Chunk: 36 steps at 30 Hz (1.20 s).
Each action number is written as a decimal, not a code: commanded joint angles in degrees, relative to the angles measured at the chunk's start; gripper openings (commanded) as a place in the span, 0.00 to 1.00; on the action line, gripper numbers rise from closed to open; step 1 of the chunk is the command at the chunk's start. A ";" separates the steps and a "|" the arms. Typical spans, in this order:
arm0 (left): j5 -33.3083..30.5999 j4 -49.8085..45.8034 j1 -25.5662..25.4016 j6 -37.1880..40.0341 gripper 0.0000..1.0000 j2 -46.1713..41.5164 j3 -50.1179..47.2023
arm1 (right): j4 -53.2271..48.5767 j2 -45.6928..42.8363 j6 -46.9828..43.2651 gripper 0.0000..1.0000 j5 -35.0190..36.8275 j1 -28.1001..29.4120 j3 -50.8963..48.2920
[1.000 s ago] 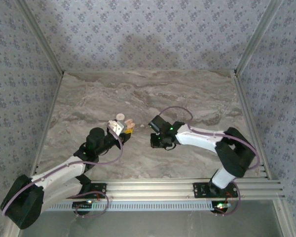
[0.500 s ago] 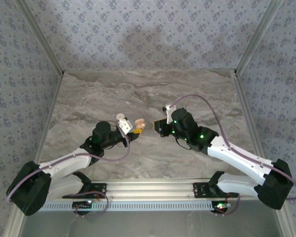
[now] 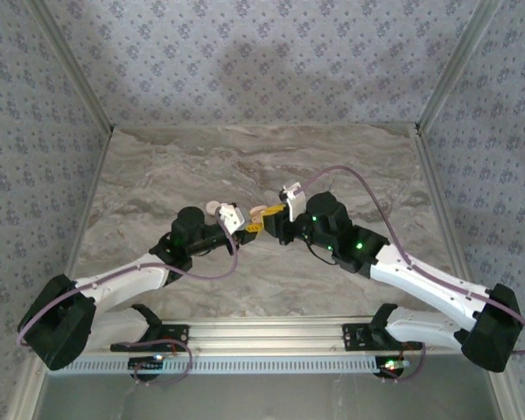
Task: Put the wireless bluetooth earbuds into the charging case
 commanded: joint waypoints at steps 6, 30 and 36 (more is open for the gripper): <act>0.67 3.66 -0.49 -1.63 0.12 -0.04 2.49 | 6.79 1.30 -1.72 0.21 -0.05 0.70 0.07; -0.04 8.75 -0.59 -6.21 0.12 -0.46 3.39 | 11.44 3.42 -1.12 0.21 0.24 -0.65 -2.39; -0.12 8.77 -0.61 -6.32 0.12 -1.11 3.72 | 10.74 3.57 -0.87 0.21 -1.97 -1.33 -2.70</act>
